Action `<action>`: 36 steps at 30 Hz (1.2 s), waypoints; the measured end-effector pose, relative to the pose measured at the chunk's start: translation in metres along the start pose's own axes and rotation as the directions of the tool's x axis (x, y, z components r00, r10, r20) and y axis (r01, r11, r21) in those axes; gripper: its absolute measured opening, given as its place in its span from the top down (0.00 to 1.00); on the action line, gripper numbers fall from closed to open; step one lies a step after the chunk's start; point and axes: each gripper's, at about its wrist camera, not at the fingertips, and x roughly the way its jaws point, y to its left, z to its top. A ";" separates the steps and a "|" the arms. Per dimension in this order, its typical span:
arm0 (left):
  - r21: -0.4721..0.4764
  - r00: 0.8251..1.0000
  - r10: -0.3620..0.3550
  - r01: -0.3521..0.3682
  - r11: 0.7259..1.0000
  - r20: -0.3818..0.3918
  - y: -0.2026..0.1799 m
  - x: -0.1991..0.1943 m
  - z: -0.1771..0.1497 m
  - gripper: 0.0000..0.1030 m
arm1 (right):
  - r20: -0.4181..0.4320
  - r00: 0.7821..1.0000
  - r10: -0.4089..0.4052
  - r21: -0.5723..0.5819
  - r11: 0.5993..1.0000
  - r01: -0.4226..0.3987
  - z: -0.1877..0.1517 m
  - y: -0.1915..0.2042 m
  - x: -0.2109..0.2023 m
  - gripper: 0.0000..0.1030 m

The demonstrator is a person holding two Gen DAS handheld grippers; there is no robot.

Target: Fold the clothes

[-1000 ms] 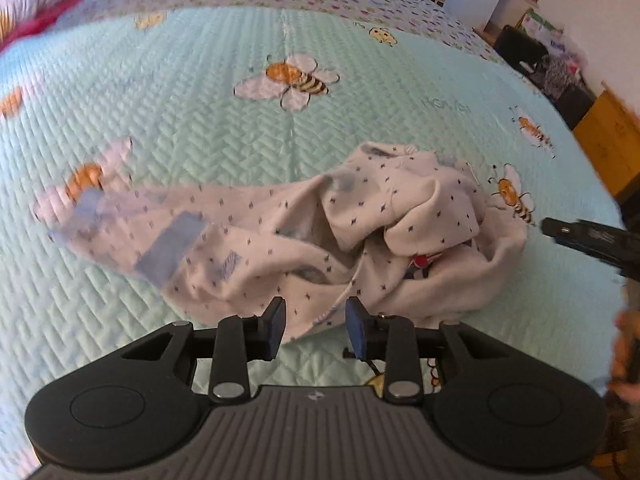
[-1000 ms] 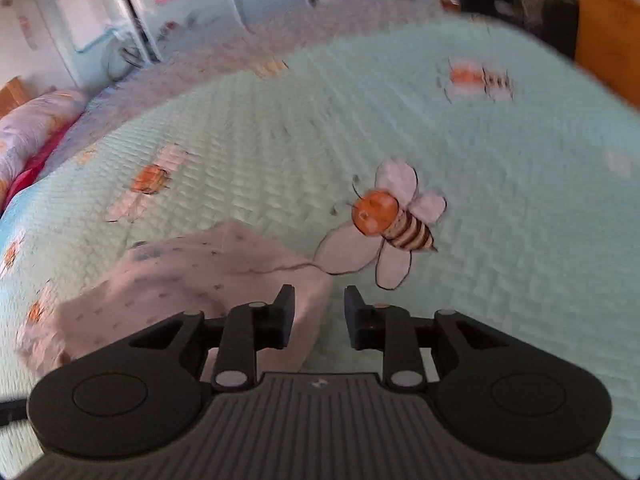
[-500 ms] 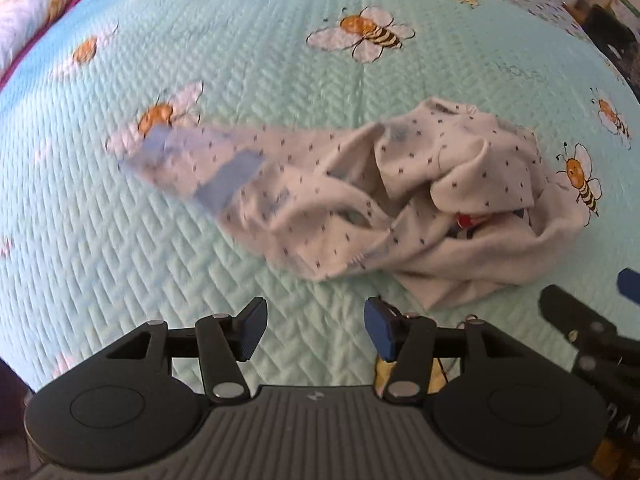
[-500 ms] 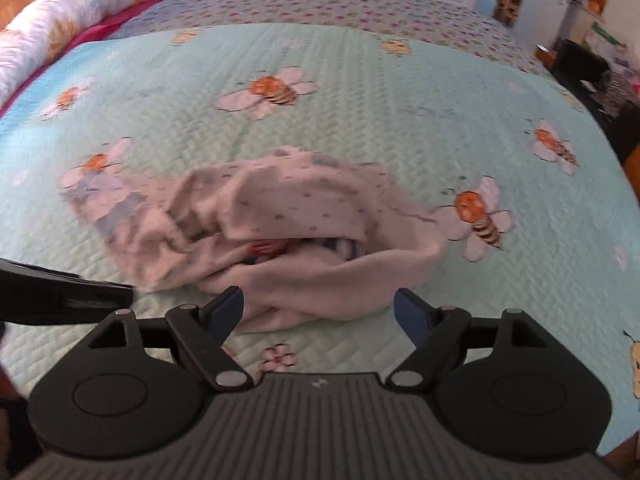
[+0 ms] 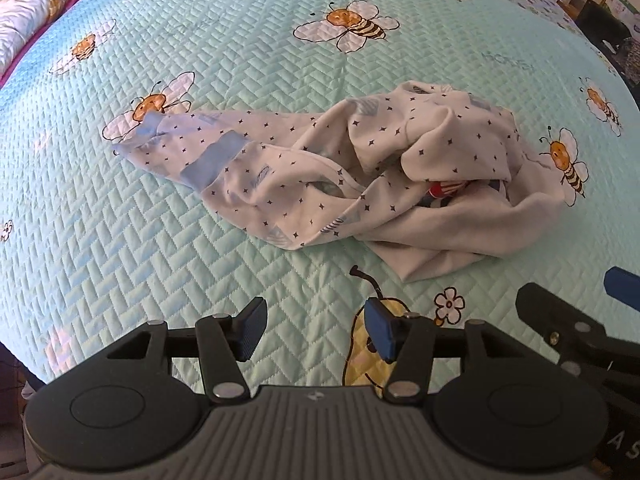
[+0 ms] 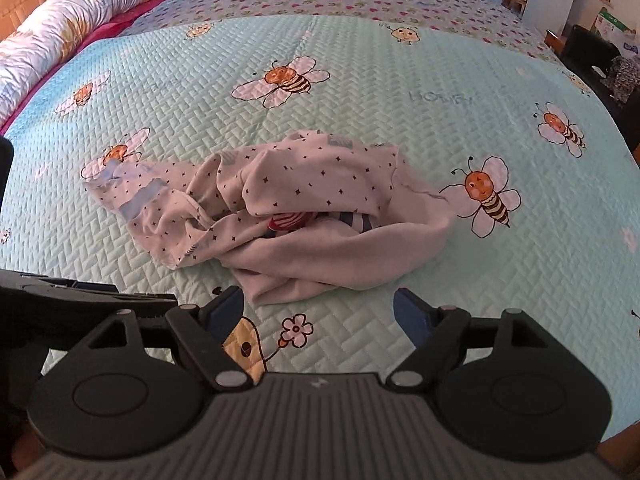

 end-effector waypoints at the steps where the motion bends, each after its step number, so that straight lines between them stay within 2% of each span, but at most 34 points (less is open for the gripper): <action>1: 0.001 1.000 0.001 -0.001 1.000 0.005 0.000 -0.002 -0.001 0.45 | 0.003 1.000 0.002 0.002 1.000 -0.002 0.000 -0.001 -0.001 0.20; 10: 0.008 1.000 0.014 -0.014 1.000 0.026 -0.005 -0.007 -0.001 0.45 | 0.014 1.000 0.014 0.015 1.000 -0.015 -0.003 -0.005 -0.007 0.20; 27: 0.033 0.999 0.032 -0.033 0.999 0.032 -0.013 0.003 0.001 0.45 | -0.011 1.000 0.026 0.034 0.999 -0.026 -0.001 -0.013 0.008 0.20; 36: 0.055 0.998 -0.010 0.007 0.998 0.058 -0.021 0.018 0.013 0.45 | -0.022 0.998 0.058 0.081 0.995 -0.056 0.000 -0.026 0.029 0.20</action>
